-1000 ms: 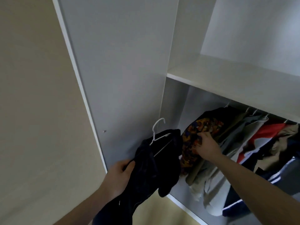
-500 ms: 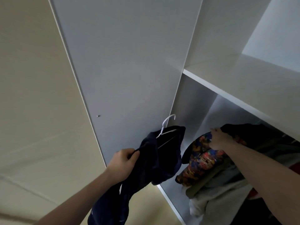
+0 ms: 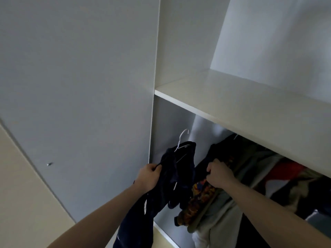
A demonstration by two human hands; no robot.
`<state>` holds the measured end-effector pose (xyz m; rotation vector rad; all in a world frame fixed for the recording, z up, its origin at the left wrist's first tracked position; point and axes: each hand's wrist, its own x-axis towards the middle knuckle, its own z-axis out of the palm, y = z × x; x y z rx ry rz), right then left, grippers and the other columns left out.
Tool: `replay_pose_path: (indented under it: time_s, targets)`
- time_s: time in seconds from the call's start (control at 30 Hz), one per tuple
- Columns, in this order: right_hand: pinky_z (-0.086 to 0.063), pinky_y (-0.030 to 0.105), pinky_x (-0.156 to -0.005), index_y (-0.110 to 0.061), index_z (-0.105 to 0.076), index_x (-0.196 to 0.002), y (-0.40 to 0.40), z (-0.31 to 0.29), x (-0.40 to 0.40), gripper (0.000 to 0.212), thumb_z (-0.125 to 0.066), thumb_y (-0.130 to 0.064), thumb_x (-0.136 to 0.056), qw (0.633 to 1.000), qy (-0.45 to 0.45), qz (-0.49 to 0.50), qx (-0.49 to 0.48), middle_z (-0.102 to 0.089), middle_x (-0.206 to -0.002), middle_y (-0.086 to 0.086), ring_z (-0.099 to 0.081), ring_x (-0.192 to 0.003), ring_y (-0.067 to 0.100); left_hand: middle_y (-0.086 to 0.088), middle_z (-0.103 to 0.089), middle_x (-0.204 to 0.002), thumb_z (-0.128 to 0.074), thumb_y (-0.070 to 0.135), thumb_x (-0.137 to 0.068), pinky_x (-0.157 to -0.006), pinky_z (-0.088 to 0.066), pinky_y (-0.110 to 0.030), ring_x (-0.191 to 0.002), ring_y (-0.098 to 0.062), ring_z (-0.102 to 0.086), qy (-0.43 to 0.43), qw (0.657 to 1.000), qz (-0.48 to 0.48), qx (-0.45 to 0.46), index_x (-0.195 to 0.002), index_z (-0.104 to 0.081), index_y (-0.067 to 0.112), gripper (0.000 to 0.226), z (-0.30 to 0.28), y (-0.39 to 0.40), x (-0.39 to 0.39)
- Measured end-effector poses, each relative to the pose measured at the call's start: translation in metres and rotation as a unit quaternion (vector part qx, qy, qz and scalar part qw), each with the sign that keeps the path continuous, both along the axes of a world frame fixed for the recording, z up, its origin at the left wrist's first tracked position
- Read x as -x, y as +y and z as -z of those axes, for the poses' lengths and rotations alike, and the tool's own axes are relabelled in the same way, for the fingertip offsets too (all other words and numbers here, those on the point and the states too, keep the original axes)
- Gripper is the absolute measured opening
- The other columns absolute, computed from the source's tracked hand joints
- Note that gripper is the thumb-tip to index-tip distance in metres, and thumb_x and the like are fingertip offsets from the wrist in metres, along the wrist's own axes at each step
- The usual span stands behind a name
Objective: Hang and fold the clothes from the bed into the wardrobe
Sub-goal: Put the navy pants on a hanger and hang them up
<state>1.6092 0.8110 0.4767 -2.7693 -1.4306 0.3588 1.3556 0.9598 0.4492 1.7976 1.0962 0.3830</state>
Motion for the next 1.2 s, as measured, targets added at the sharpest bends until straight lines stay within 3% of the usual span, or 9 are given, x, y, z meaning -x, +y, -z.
replay_pose_path:
  time_s: [0.13, 0.3, 0.43, 0.53, 0.77, 0.9, 1.03, 1.1, 1.2]
  targets:
    - [-0.047, 0.029, -0.081, -0.016, -0.063, -0.113, -0.009, 0.008, 0.001, 0.024, -0.059, -0.020, -0.089, 0.998, 0.015, 0.027, -0.047, -0.050, -0.120, 0.002, -0.046, -0.101, 0.017, -0.005, -0.058, -0.062, -0.051, 0.036, -0.102, -0.059, -0.038, -0.032, -0.059, -0.022, -0.054, -0.023, 0.999, 0.029, -0.004, -0.071, -0.058, 0.002, 0.046, 0.011, 0.020, -0.049]
    - [-0.042, 0.023, -0.087, -0.018, -0.063, -0.120, -0.010, 0.023, 0.003, 0.029, -0.060, -0.021, -0.092, 0.993, 0.011, 0.059, -0.105, -0.048, -0.133, -0.003, -0.047, -0.116, 0.019, -0.006, -0.063, -0.067, -0.048, 0.035, -0.104, -0.058, -0.039, -0.031, -0.063, -0.020, -0.059, -0.032, 0.996, 0.075, -0.018, -0.075, -0.062, 0.003, 0.045, 0.016, 0.037, -0.105]
    - [-0.046, 0.027, -0.097, -0.018, -0.064, -0.124, -0.006, 0.030, 0.003, 0.031, -0.060, -0.020, -0.093, 0.990, 0.000, 0.080, -0.116, -0.049, -0.137, -0.002, -0.048, -0.120, 0.021, -0.010, -0.065, -0.072, -0.046, 0.035, -0.104, -0.059, -0.041, -0.030, -0.069, -0.023, -0.062, -0.053, 0.995, 0.089, 0.005, -0.078, -0.063, 0.006, 0.042, 0.016, 0.047, -0.142]
    - [-0.046, 0.026, -0.095, -0.016, -0.064, -0.123, -0.001, 0.032, 0.001, 0.030, -0.060, -0.015, -0.094, 0.986, 0.003, 0.096, -0.133, -0.053, -0.134, 0.001, -0.050, -0.118, 0.021, -0.009, -0.066, -0.076, -0.047, 0.035, -0.103, -0.066, -0.041, -0.032, -0.075, -0.026, -0.063, -0.056, 0.995, 0.079, -0.006, -0.073, -0.059, 0.013, 0.039, 0.011, 0.054, -0.169]
    - [-0.043, 0.022, -0.094, -0.017, -0.070, -0.113, 0.005, 0.037, -0.004, 0.030, -0.057, -0.002, -0.090, 0.975, 0.042, 0.123, -0.179, -0.058, -0.129, 0.002, -0.053, -0.120, 0.021, 0.000, -0.044, -0.054, -0.046, 0.029, -0.104, -0.050, -0.030, -0.029, -0.054, -0.016, -0.046, -0.075, 0.994, 0.079, -0.033, -0.057, -0.040, 0.017, 0.049, -0.001, 0.060, -0.227]
    - [-0.047, 0.029, -0.101, -0.019, -0.070, -0.113, 0.006, 0.041, -0.005, 0.032, -0.056, 0.000, -0.091, 0.973, 0.046, 0.125, -0.186, -0.058, -0.134, 0.001, -0.053, -0.124, 0.023, 0.001, -0.039, -0.053, -0.045, 0.027, -0.104, -0.049, -0.027, -0.030, -0.053, -0.016, -0.042, -0.094, 0.992, 0.072, -0.038, -0.058, -0.037, 0.019, 0.048, 0.011, 0.055, -0.242]
    - [-0.046, 0.028, -0.101, -0.020, -0.072, -0.111, 0.009, 0.042, -0.001, 0.031, -0.054, -0.003, -0.093, 0.972, 0.025, 0.133, -0.194, -0.056, -0.143, -0.003, -0.051, -0.127, 0.020, -0.003, -0.054, -0.064, -0.043, 0.029, -0.106, -0.053, -0.034, -0.027, -0.062, -0.018, -0.050, -0.145, 0.988, 0.044, -0.012, -0.074, -0.058, 0.004, 0.043, 0.019, 0.048, -0.249]
    - [-0.045, 0.027, -0.101, -0.019, -0.072, -0.113, 0.009, 0.041, -0.001, 0.031, -0.053, -0.003, -0.094, 0.972, 0.020, 0.132, -0.195, -0.054, -0.145, -0.004, -0.050, -0.129, 0.020, -0.006, -0.058, -0.068, -0.043, 0.030, -0.107, -0.053, -0.035, -0.028, -0.068, -0.023, -0.057, -0.154, 0.988, 0.032, -0.003, -0.076, -0.060, 0.004, 0.043, 0.014, 0.048, -0.256]
    - [-0.043, 0.025, -0.101, -0.019, -0.072, -0.114, 0.009, 0.037, -0.001, 0.031, -0.052, -0.003, -0.096, 0.972, 0.028, 0.131, -0.191, -0.052, -0.147, -0.005, -0.049, -0.130, 0.018, -0.015, -0.068, -0.086, -0.042, 0.034, -0.106, -0.069, -0.046, -0.033, -0.088, -0.033, -0.066, -0.119, 0.991, 0.049, 0.027, -0.095, -0.068, 0.000, 0.044, 0.005, 0.058, -0.269]
